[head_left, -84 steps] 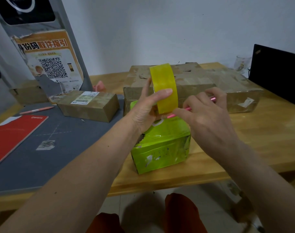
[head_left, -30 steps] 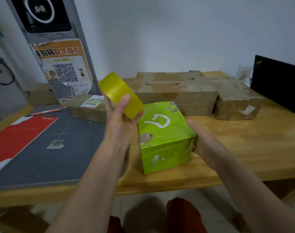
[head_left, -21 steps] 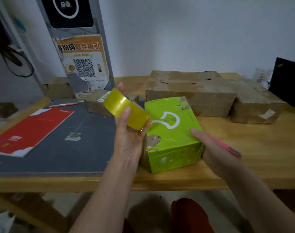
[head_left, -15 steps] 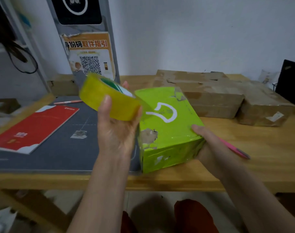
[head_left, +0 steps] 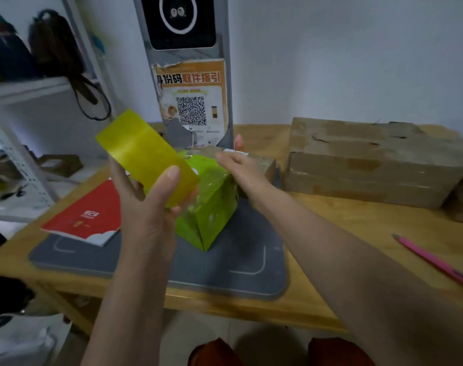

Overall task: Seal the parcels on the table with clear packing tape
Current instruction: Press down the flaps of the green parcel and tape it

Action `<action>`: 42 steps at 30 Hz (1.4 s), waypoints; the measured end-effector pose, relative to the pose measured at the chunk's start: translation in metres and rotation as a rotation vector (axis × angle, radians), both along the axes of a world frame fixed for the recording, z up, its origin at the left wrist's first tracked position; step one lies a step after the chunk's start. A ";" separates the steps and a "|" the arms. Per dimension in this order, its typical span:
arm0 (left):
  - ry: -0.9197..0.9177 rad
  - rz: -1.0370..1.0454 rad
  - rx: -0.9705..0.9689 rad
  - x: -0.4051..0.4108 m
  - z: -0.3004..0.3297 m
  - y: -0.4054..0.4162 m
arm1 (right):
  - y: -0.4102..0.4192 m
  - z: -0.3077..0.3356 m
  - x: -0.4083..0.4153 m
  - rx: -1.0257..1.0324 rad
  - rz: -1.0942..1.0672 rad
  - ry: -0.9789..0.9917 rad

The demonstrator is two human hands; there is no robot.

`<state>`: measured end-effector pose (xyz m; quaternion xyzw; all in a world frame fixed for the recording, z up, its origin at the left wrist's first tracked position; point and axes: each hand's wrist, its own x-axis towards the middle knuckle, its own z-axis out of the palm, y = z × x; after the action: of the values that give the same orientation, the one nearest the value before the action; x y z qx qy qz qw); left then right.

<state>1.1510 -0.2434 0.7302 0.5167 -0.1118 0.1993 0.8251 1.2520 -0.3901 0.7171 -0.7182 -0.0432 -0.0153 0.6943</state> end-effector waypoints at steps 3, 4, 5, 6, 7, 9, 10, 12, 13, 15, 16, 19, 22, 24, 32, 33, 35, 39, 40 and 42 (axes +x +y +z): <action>0.018 0.004 -0.012 0.007 -0.007 -0.004 | -0.012 0.006 -0.024 0.072 -0.138 -0.096; 0.030 -0.009 -0.002 0.009 -0.009 -0.009 | -0.019 0.004 -0.038 0.101 -0.138 -0.106; 0.040 -0.025 0.021 0.012 -0.012 -0.016 | -0.027 0.002 -0.054 0.136 -0.105 -0.117; 0.040 -0.042 0.057 0.014 -0.017 -0.025 | -0.037 -0.001 -0.071 0.167 -0.047 -0.121; 0.035 -0.061 0.101 0.017 -0.022 -0.036 | -0.045 -0.003 -0.086 0.201 0.026 -0.103; 0.027 -0.121 0.187 0.019 -0.038 -0.058 | -0.062 -0.012 -0.105 0.181 0.104 -0.024; 0.031 -0.155 0.225 0.020 -0.048 -0.068 | -0.070 -0.017 -0.109 0.126 0.094 0.006; 0.057 -0.222 0.288 0.023 -0.069 -0.081 | -0.086 -0.026 -0.110 0.018 0.076 0.067; 0.072 -0.246 0.326 0.024 -0.078 -0.083 | -0.091 -0.030 -0.111 -0.031 0.098 0.092; 0.097 -0.265 0.432 0.028 -0.095 -0.082 | -0.096 -0.037 -0.113 -0.150 0.160 0.089; 0.118 -0.270 0.485 0.029 -0.102 -0.081 | -0.095 -0.043 -0.114 -0.195 0.177 0.074; 0.185 -0.279 0.572 0.034 -0.114 -0.074 | -0.086 -0.058 -0.111 -0.257 0.125 0.032; 0.192 -0.318 0.644 0.040 -0.114 -0.068 | -0.079 -0.064 -0.103 -0.357 0.104 0.011; 0.270 -0.393 0.520 0.042 -0.108 -0.065 | -0.080 -0.062 -0.096 -0.405 0.112 0.048; 0.372 -0.340 0.371 0.051 -0.106 -0.061 | -0.076 -0.059 -0.083 -0.432 0.128 0.077; 0.365 -0.338 0.387 0.051 -0.107 -0.060 | -0.078 -0.061 -0.084 -0.422 0.125 0.067; 0.359 -0.326 0.453 0.053 -0.109 -0.055 | -0.082 -0.063 -0.086 -0.413 0.134 0.061; 0.389 -0.300 0.541 0.050 -0.103 -0.055 | -0.083 -0.064 -0.084 -0.349 0.137 0.091; 0.400 -0.307 0.499 0.048 -0.097 -0.057 | -0.082 -0.064 -0.082 -0.334 0.131 0.094; 0.452 -0.344 0.355 0.049 -0.089 -0.059 | -0.081 -0.064 -0.078 -0.308 0.115 0.094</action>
<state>1.1998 -0.3026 0.6415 0.6570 -0.0445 -0.0849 0.7477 1.1736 -0.4715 0.6528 -0.8124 -0.0535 0.0647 0.5770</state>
